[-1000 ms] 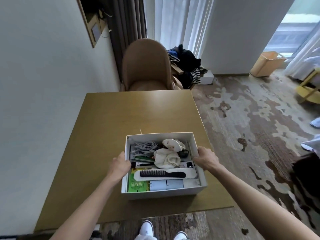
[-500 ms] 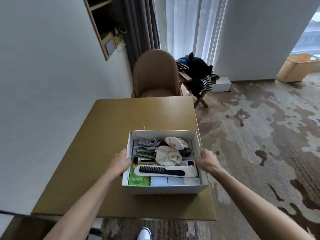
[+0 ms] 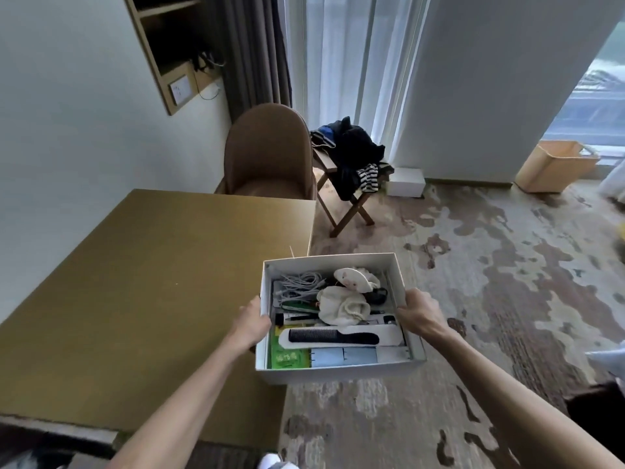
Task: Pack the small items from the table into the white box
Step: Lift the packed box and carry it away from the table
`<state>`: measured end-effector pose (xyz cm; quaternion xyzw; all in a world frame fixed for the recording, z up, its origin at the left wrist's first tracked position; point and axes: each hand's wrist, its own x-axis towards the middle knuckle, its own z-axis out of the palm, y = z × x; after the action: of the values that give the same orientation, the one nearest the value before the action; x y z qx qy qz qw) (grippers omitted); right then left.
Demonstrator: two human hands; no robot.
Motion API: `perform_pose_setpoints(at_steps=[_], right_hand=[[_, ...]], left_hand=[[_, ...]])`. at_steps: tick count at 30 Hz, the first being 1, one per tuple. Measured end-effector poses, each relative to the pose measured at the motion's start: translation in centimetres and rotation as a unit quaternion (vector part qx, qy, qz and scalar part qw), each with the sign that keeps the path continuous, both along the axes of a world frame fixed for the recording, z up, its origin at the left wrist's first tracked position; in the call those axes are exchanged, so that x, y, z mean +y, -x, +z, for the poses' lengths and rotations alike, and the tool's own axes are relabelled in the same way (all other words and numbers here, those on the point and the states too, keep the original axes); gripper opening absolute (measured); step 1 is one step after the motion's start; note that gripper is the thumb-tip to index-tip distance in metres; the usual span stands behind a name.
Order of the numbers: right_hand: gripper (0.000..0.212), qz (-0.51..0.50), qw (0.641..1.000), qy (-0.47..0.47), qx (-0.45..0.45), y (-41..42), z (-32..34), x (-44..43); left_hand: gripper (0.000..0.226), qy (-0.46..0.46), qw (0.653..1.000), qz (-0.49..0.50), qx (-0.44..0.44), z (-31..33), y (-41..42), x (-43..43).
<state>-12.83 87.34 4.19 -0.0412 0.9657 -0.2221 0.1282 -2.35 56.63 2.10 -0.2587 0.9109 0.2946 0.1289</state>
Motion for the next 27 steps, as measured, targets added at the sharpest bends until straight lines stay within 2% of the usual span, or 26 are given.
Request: perform_pose_setpoints(at_steps=[5, 8, 17, 22, 25, 27], right_hand=[[0.010, -0.002, 1.000, 0.011, -0.029, 4.8, -1.0, 2.1], [0.020, -0.014, 0.999, 0.031, -0.042, 9.0, -1.8, 3.0], [0.014, -0.050, 0.998, 0.011, -0.032, 23.9, -1.9, 6.4], [0.012, -0.115, 0.993, -0.014, -0.035, 30.0, -2.1, 9.5], [0.019, -0.156, 0.986, -0.016, -0.054, 33.9, -3.4, 12.0], [0.010, -0.171, 0.983, -0.015, -0.066, 37.1, -4.8, 13.9]], left_hand=[[0.053, 0.009, 1.000, 0.001, 0.001, -1.1, 4.5, 1.9], [0.049, 0.010, 1.000, -0.011, 0.011, -1.7, 8.8, 2.5], [0.044, -0.003, 0.998, -0.046, 0.052, -4.0, 26.9, 5.2], [0.055, -0.003, 0.995, -0.093, 0.036, -4.2, 36.7, 8.1], [0.048, 0.000, 0.991, -0.133, 0.015, -4.7, 42.9, 10.3], [0.049, 0.000, 0.988, -0.155, 0.000, -5.4, 47.3, 12.0]])
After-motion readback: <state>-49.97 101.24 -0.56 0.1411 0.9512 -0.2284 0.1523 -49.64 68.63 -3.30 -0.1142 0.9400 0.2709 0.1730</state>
